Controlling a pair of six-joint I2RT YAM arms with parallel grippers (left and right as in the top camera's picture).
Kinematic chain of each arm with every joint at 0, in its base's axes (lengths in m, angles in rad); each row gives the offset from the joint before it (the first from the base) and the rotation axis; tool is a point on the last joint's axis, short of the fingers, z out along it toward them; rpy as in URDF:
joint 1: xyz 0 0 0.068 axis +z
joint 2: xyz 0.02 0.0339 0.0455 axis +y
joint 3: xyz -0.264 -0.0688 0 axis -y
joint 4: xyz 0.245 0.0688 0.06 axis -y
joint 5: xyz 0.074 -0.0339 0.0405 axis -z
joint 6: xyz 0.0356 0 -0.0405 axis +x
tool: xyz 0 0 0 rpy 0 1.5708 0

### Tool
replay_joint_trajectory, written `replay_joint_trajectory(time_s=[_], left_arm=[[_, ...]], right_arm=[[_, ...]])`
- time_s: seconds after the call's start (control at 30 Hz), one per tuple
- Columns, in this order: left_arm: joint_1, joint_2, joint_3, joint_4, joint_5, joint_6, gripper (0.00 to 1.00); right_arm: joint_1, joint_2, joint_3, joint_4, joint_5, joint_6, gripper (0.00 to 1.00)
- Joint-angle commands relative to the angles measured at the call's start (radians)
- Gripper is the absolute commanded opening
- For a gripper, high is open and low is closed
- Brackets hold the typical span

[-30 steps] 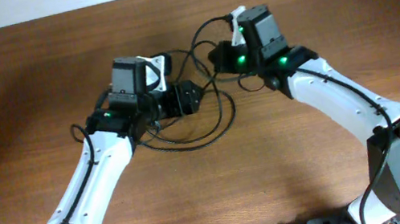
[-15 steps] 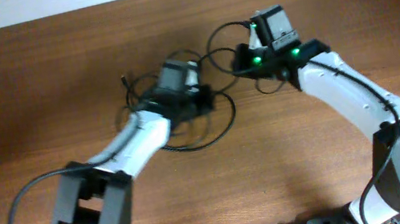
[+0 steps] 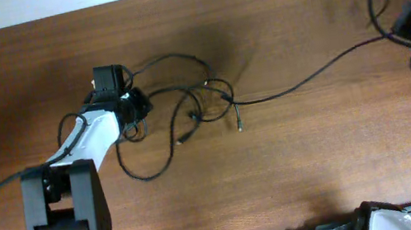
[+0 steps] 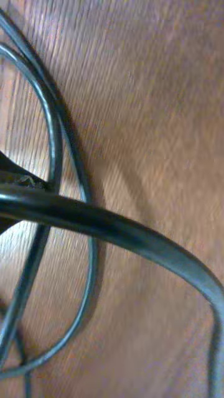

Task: Untangle cables
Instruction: 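Pull one cable with the right gripper far to the right edge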

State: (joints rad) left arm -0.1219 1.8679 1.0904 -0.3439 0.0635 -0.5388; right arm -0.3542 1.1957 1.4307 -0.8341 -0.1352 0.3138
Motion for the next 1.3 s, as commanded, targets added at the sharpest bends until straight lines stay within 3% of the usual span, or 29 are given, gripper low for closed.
replay_joint_trajectory(time_s=[0.0, 0.1, 0.2, 0.23, 0.3, 0.33, 0.4, 0.43, 0.5, 0.53, 0.57, 0.67, 0.87, 1.0, 1.23, 1.27], left_arm=[[0.009, 0.019, 0.003, 0.001, -0.071, 0.017, 0.0], [0.009, 0.019, 0.003, 0.0, -0.072, 0.017, 0.01], [0.009, 0.019, 0.003, -0.015, -0.17, 0.016, 0.0], [0.009, 0.019, 0.003, -0.019, -0.198, 0.016, 0.0], [0.0, 0.019, 0.003, -0.003, -0.164, -0.035, 0.0], [-0.01, 0.019, 0.003, 0.019, -0.121, -0.049, 0.0], [-0.025, 0.019, 0.003, 0.041, -0.085, -0.049, 0.01], [-0.036, 0.019, 0.003, 0.044, -0.085, -0.048, 0.13], [-0.052, 0.019, 0.003, 0.029, -0.085, -0.048, 0.95], [-0.055, 0.019, 0.003, 0.017, -0.085, -0.048, 0.99], [-0.055, 0.019, 0.003, 0.011, -0.085, -0.048, 0.99], [-0.055, 0.019, 0.003, 0.011, -0.085, -0.048, 0.99], [-0.055, 0.019, 0.003, 0.011, -0.085, -0.048, 0.99], [-0.055, 0.019, 0.003, 0.012, -0.085, -0.048, 0.99], [-0.055, 0.019, 0.003, 0.011, -0.085, -0.048, 0.99], [-0.055, 0.019, 0.003, 0.012, -0.085, -0.048, 0.99]], right_arm=[[-0.006, 0.02, 0.011, -0.007, 0.008, -0.028, 0.04], [-0.007, 0.033, 0.011, 0.131, 0.174, -0.05, 0.04], [-0.007, 0.037, 0.05, 0.342, 0.162, -0.134, 0.04], [-0.007, 0.04, 0.072, 0.391, 0.061, -0.134, 0.04], [-0.004, 0.049, 0.077, 0.449, -0.398, -0.133, 0.04], [0.009, 0.06, 0.077, 0.431, -0.538, -0.134, 0.04], [0.037, 0.08, 0.077, 0.412, -0.511, -0.137, 0.04], [0.051, 0.103, 0.077, 0.412, -0.405, -0.159, 0.04], [0.052, 0.151, 0.077, 0.426, -0.167, -0.243, 0.04], [0.052, 0.183, 0.077, 0.453, -0.048, -0.326, 0.04], [0.052, 0.213, 0.077, 0.472, 0.056, -0.397, 0.04], [0.032, 0.274, 0.077, 0.513, 0.257, -0.418, 0.04], [-0.09, 0.391, 0.077, 0.771, 0.238, -0.418, 0.04], [-0.118, 0.573, 0.077, 0.87, 0.15, -0.418, 0.04], [-0.137, 0.88, 0.077, 0.818, 0.15, -0.407, 0.04], [-0.147, 0.917, 0.077, 0.797, 0.15, -0.406, 0.11]])
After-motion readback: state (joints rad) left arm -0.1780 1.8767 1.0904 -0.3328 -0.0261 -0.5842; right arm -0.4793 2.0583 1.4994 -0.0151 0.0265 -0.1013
